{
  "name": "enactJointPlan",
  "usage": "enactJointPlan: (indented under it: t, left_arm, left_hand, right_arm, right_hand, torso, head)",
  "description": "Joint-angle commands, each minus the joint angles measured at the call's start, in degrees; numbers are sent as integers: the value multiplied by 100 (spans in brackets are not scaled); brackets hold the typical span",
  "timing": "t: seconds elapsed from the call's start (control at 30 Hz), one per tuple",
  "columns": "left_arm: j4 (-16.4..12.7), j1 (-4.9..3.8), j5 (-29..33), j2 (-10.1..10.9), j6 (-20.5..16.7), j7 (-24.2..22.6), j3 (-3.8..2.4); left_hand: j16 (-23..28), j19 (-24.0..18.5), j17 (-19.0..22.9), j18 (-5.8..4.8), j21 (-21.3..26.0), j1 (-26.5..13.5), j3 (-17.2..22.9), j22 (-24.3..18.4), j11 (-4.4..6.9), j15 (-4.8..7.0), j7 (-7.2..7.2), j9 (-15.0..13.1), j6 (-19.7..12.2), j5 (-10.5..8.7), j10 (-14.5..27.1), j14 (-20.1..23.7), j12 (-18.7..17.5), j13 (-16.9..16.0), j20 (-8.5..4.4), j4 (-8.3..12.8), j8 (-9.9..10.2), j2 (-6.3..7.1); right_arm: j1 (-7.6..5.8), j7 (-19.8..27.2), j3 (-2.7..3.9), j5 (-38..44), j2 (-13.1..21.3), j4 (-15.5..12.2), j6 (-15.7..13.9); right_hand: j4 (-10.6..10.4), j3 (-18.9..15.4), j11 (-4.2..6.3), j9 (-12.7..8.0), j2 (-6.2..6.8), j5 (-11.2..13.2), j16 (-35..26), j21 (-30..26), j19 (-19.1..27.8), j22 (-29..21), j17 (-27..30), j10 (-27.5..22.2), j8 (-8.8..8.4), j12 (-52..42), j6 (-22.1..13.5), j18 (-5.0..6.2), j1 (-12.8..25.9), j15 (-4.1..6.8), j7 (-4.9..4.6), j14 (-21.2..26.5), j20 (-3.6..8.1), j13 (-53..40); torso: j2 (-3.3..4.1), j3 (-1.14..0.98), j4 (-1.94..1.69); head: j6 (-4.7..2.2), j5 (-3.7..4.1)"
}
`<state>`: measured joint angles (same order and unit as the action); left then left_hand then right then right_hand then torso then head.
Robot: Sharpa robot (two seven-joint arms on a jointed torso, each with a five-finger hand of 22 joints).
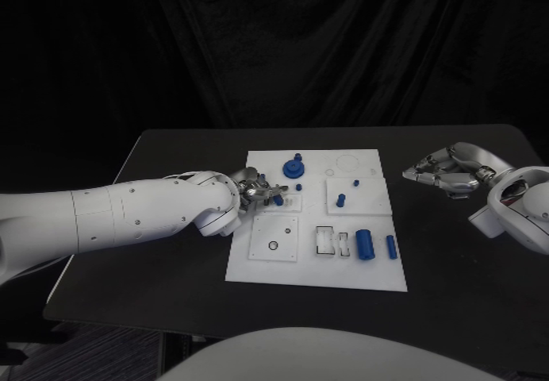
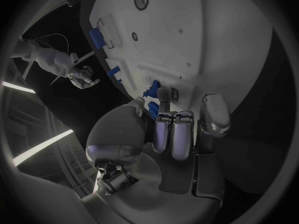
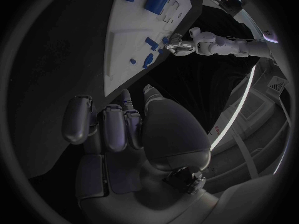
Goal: Assemble the parts on the task board
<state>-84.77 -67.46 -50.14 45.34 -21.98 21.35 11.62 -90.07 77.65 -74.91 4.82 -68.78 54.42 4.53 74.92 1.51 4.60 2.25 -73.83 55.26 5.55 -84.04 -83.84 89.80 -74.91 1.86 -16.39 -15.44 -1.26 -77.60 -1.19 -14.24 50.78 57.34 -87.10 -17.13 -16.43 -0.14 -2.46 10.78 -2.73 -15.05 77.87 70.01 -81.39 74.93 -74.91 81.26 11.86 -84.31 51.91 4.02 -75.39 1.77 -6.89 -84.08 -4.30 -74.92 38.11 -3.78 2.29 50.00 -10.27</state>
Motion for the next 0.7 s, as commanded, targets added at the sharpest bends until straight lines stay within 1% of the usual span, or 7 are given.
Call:
enactJointPlan:
  t: [0.03,0.4,0.53,0.6,0.63,0.67,0.7]
  left_arm:
    - [6,75,44,-18,319,30,49]
    - [11,78,44,-33,353,-153,49]
    - [20,79,44,-40,400,-169,49]
    - [35,79,44,-47,440,-159,49]
    - [41,80,44,-49,453,-152,49]
    - [48,80,44,-52,466,-142,49]
    - [52,80,44,-54,473,-132,49]
  left_hand:
    - [7,14,-1509,72,17,35,-101,174,13,-6,9,-187,-76,44,-596,-616,20,-1509,10,-8,-175,-112]
    - [7,20,-1509,70,27,92,-235,200,43,17,-31,-278,-100,146,-596,-616,20,-1509,-9,-5,-516,-256]
    - [7,35,-1509,66,13,156,-292,224,65,34,-58,-279,-88,217,-596,-616,20,-1509,-24,0,-713,-299]
    - [7,40,-1509,65,15,207,-324,235,79,46,-74,-275,-103,329,-596,-616,20,-1509,-35,3,-832,-329]
    - [7,39,-1509,66,21,254,-335,239,85,52,-83,-271,-126,474,-596,-616,20,-1509,-44,4,-897,-349]
    - [7,37,-1509,66,28,279,-342,240,90,56,-85,-269,-138,520,-596,-616,20,-1509,-46,8,-928,-360]
    - [7,36,-1509,67,35,469,-281,246,104,68,-101,-254,-169,816,-596,-616,20,-1509,-57,98,-966,-383]
  right_arm:
    - [18,-102,4,1,7,-3,60]
    - [22,-112,4,-1,3,1,82]
    - [22,-114,4,-3,4,0,84]
    - [22,-116,4,-3,5,-1,86]
    - [22,-117,4,-3,5,-2,87]
    - [22,-119,4,-3,6,-3,89]
    - [22,-120,4,-3,7,-4,91]
  right_hand:
    - [34,2,10,-5,10,-39,-21,-30,49,276,-449,-26,-34,26,47,110,-46,0,-5,-256,-2,-538]
    - [33,4,11,-5,7,-41,-19,-38,52,272,-451,-31,-33,29,50,111,-48,0,-4,-257,-2,-533]
    - [33,4,11,-5,7,-41,-19,-38,52,272,-451,-31,-33,29,50,111,-48,0,-4,-257,-2,-533]
    - [33,8,11,-6,1,-48,-28,-51,57,265,-443,-34,-32,31,55,114,-51,0,-4,-254,-2,-530]
    - [33,8,11,-6,0,-49,-29,-52,58,264,-443,-33,-32,31,55,114,-52,0,-3,-253,-2,-531]
    - [34,10,11,-6,-1,-53,-33,-59,60,261,-439,-32,-32,30,56,116,-55,0,-3,-252,-2,-532]
    - [34,10,11,-6,-1,-53,-33,-59,60,261,-439,-32,-32,30,56,116,-55,0,-3,-252,-2,-532]
  torso:
    - [3,0,-4]
    - [-1,-1,0]
    - [-1,0,3]
    - [-3,-1,2]
    - [-5,-1,1]
    - [-5,-2,-1]
    - [-7,-2,-3]
  head:
    - [0,2]
    - [0,-10]
    - [0,-2]
    - [0,1]
    - [0,2]
    - [0,5]
    - [0,7]
